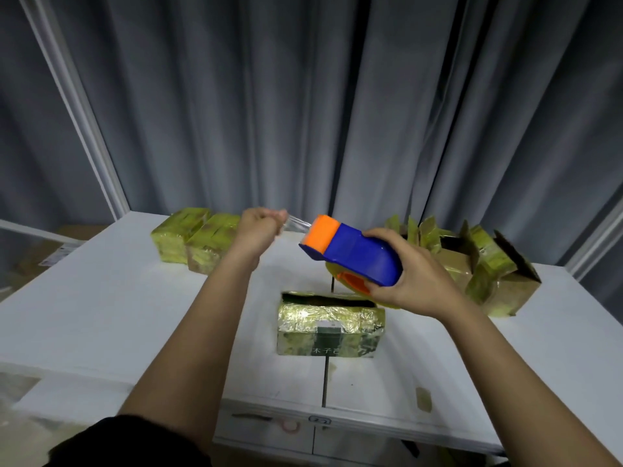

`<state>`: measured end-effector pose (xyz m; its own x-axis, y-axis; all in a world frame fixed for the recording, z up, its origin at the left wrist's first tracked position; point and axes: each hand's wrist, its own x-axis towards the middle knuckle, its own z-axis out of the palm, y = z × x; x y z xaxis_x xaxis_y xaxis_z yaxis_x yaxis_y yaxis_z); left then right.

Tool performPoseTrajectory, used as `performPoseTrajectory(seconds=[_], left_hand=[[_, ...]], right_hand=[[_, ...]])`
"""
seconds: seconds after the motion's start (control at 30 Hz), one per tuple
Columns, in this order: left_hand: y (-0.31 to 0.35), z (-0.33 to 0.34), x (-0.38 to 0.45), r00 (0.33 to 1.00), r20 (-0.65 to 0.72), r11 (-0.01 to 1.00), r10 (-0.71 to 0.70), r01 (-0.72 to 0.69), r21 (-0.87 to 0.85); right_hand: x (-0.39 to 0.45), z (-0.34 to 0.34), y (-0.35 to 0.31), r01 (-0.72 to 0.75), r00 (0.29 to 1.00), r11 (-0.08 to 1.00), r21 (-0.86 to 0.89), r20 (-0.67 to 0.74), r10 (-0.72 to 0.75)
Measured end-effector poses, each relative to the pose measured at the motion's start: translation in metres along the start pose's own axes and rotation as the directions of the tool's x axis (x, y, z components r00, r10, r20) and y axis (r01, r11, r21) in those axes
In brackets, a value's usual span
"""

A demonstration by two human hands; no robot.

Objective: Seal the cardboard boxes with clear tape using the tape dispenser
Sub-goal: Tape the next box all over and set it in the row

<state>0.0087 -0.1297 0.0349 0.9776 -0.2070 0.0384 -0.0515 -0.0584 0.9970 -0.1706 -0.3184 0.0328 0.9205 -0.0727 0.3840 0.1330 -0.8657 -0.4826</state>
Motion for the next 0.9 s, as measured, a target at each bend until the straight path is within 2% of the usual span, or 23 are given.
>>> performPoseTrajectory(seconds=[0.07,0.17,0.27,0.37,0.57,0.67,0.9], left_hand=[[0.003,-0.014,0.007,0.989,-0.111,0.994,0.101,-0.095,0.061],[0.001,-0.026,0.01,0.988,-0.063,0.975,0.141,-0.127,0.18],[-0.009,-0.028,0.004,0.998,0.003,0.987,0.058,-0.058,0.153],[-0.031,-0.036,-0.006,1.0,-0.002,0.986,-0.026,0.026,0.166],[-0.069,-0.051,-0.028,0.986,-0.049,0.986,-0.162,0.159,-0.058],[-0.082,-0.061,-0.033,0.973,-0.017,0.958,-0.232,0.225,-0.18],[-0.111,-0.072,-0.038,0.949,0.032,0.934,-0.313,0.314,-0.168]], right_hand=[[-0.002,-0.007,0.006,-0.031,1.0,0.999,-0.029,-0.005,0.031],[0.002,-0.014,0.012,-0.036,0.997,0.992,-0.118,0.062,0.044],[0.01,-0.023,0.012,-0.041,0.987,0.989,-0.139,0.147,0.062],[0.021,-0.035,0.004,-0.013,0.973,0.984,-0.178,0.224,0.053],[0.051,-0.032,-0.011,-0.003,0.936,0.994,-0.108,0.35,0.041],[0.058,-0.022,-0.013,-0.011,0.911,0.995,-0.102,0.409,0.052],[0.065,0.002,-0.013,-0.01,0.866,0.989,-0.146,0.494,0.082]])
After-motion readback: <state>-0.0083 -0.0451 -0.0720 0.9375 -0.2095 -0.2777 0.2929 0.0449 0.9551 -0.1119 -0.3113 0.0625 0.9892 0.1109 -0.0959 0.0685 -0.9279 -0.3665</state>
